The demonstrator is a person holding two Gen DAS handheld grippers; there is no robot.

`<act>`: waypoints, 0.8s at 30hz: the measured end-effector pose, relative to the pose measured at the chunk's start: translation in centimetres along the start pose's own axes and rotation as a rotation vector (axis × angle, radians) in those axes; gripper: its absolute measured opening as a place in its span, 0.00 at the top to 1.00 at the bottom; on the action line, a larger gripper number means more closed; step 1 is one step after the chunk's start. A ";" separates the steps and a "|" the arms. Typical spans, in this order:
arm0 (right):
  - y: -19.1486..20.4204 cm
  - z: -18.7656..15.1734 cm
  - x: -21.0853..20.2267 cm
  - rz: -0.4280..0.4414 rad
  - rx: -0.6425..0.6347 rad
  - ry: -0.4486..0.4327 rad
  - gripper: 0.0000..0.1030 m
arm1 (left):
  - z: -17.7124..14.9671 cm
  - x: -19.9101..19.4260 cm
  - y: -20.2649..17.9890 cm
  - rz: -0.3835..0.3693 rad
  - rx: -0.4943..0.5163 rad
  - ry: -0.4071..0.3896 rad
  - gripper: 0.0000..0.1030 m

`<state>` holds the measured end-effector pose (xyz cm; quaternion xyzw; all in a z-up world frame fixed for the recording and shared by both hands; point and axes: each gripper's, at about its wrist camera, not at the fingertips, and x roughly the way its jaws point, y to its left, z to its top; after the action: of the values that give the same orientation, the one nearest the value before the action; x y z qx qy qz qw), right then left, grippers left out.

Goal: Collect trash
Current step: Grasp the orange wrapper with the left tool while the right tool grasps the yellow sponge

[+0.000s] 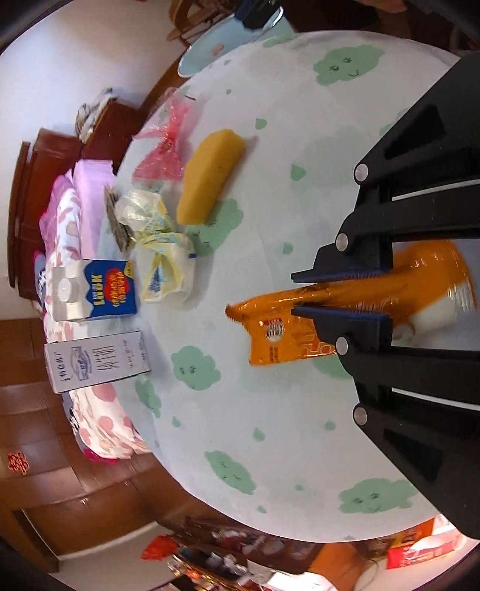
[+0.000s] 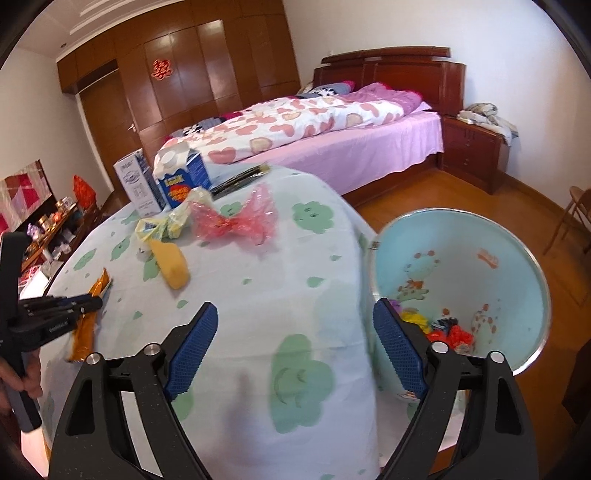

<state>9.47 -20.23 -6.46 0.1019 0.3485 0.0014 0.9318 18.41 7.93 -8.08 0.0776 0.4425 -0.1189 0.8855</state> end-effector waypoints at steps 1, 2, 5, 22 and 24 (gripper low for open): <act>0.4 0.2 0.3 0.006 -0.008 0.004 0.22 | 0.1 -0.1 0.3 -0.003 0.003 -0.003 0.88; 1.2 0.6 0.7 0.012 -0.026 0.003 0.22 | 0.2 -0.1 0.6 -0.005 0.003 -0.005 0.87; 2.7 1.4 1.6 0.037 -0.053 0.006 0.22 | 0.4 -0.5 1.9 -0.029 -0.039 -0.014 0.77; 11.5 4.7 10.6 0.129 -0.223 0.191 0.37 | -2.2 0.7 3.3 0.033 -0.271 0.024 0.57; 11.5 4.7 10.9 0.138 -0.218 0.212 0.42 | -2.2 0.8 3.3 0.051 -0.269 0.018 0.64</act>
<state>21.58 -9.02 -7.93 0.0233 0.4346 0.1140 0.8931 18.14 11.54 -9.90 -0.0294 0.4603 -0.0353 0.8866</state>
